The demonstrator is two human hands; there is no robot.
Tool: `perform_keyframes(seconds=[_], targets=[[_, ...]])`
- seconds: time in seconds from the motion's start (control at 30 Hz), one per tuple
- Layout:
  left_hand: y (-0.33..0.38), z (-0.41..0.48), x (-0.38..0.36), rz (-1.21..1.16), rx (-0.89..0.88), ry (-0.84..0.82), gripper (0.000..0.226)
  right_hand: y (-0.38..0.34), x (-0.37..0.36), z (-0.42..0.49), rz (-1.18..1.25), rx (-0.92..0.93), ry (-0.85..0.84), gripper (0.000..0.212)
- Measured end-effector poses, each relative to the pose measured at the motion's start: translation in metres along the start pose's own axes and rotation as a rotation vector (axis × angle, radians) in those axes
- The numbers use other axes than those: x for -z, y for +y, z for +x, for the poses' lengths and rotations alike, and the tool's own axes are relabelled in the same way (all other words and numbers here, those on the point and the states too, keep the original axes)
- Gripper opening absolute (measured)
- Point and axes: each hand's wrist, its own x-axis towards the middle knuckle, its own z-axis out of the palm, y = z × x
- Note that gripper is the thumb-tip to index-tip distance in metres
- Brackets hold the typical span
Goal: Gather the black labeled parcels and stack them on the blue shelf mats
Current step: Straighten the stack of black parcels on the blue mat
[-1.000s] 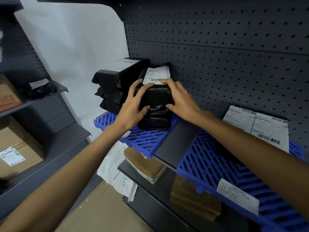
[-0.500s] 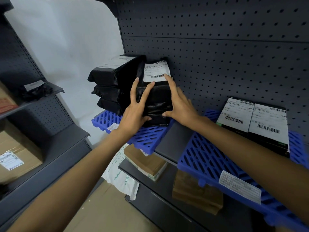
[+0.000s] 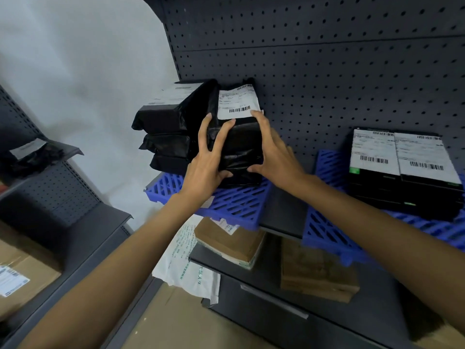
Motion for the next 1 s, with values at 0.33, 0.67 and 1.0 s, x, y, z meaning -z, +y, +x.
perform_keyframes(seconds=[0.33,0.67,1.0], targets=[[-0.035,0.001,0.026,0.058,-0.106,-0.042,0.113,-0.041,-0.028,0.000,-0.085,-0.116,0.100,0.125],[-0.073,0.005,0.078,0.076,-0.290,-0.059,0.068,-0.071,-0.058,0.010,-0.207,-0.200,0.171,0.125],[-0.155,0.022,0.074,0.193,-0.166,-0.049,0.117,-0.079,-0.065,0.012,-0.255,-0.235,0.189,0.130]])
